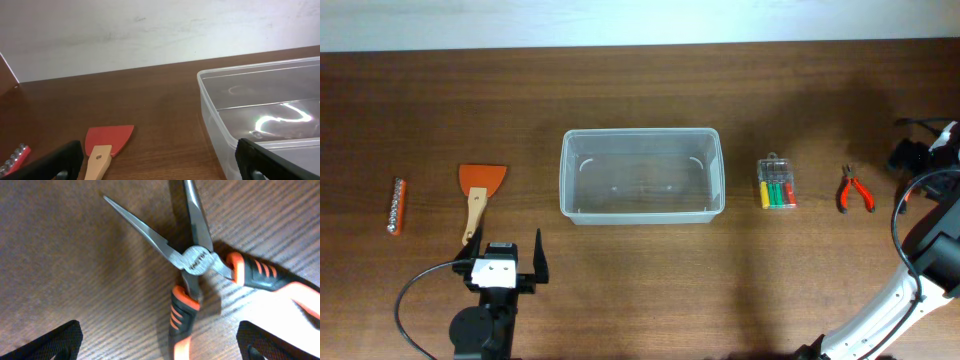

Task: Pack container
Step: 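Lower the right gripper and grasp the orange-black pliers by the handle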

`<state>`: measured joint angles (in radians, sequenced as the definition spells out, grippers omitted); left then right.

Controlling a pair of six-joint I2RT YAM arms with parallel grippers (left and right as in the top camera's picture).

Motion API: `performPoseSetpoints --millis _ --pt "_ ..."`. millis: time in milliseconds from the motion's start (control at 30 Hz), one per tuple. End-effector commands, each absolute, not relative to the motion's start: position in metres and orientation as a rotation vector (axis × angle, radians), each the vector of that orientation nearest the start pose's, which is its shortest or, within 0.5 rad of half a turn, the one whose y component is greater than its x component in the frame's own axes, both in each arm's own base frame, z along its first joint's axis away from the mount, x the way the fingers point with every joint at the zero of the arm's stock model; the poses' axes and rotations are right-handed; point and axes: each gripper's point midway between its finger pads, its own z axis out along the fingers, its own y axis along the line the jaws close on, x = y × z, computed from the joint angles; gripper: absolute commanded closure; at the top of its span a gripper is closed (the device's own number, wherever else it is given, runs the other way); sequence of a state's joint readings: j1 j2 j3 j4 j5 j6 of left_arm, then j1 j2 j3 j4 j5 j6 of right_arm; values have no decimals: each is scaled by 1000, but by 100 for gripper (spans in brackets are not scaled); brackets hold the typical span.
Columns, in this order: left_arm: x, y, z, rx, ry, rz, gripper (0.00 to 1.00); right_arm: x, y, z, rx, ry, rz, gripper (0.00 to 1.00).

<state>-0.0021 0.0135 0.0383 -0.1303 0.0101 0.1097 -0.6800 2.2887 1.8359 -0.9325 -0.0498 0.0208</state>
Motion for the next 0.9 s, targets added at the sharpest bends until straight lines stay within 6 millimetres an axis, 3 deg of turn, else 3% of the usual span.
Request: performPoseSetpoints --millis 0,867 --pt "244 0 156 102 1671 92 1 382 -306 19 1021 2770 -60 1" --pt "244 0 156 102 1672 91 1 369 -307 18 976 2847 -133 1"
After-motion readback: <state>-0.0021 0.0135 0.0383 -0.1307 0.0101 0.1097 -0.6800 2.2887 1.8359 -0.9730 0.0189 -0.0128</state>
